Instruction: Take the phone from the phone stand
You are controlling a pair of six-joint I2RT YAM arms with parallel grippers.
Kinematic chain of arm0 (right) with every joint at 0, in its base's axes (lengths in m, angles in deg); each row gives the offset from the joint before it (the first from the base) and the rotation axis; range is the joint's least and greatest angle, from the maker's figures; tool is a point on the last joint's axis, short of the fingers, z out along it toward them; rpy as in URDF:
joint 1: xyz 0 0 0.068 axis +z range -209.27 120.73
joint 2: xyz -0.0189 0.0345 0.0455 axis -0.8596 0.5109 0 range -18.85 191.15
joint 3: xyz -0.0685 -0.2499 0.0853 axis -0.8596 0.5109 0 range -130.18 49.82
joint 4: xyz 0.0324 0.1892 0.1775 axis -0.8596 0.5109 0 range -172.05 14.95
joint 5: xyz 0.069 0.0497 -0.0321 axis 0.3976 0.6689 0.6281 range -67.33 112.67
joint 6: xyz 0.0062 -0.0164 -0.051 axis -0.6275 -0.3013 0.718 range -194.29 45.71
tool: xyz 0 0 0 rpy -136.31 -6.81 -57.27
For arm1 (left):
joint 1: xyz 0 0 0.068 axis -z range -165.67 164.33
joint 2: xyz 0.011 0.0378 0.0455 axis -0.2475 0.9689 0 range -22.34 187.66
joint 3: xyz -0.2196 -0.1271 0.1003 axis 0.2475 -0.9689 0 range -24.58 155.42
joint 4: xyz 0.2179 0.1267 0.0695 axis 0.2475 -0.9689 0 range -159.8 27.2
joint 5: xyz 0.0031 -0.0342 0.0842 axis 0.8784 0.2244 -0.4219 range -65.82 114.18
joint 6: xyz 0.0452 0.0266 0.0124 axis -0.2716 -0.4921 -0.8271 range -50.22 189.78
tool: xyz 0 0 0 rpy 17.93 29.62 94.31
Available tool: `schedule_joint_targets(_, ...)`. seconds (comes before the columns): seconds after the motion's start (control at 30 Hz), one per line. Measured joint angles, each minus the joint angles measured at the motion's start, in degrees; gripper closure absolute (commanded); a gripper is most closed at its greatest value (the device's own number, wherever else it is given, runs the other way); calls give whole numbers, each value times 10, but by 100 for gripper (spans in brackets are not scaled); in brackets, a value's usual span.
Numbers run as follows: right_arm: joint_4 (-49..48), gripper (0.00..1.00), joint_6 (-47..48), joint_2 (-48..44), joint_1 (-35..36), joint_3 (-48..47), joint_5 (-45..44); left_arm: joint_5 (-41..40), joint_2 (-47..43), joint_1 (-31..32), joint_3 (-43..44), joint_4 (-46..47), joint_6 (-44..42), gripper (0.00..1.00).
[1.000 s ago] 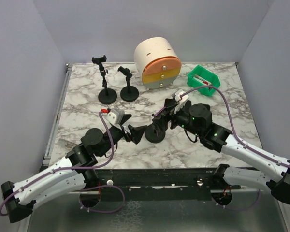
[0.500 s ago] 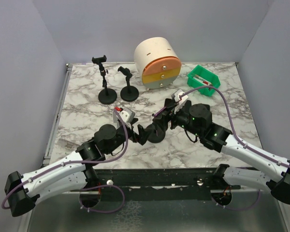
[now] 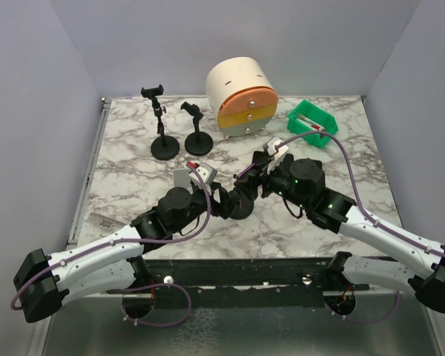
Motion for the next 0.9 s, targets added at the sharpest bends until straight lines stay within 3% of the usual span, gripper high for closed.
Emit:
schedule_joint_targets(0.23,1,62,-6,2,0,-2,0,9,22,0,0,23,14,26)
schedule_joint_targets(0.4,1,64,-12,3,0,-2,1,21,34,0,0,45,14,39)
schedule_joint_targets(0.7,2,71,-16,3,0,-2,2,50,43,1,0,73,6,79)
schedule_joint_targets(0.83,4,81,-15,2,0,-3,2,58,43,3,-4,81,-2,100)
schedule_joint_targets(0.9,5,90,-15,2,-1,-3,4,60,42,3,-9,88,-5,100)
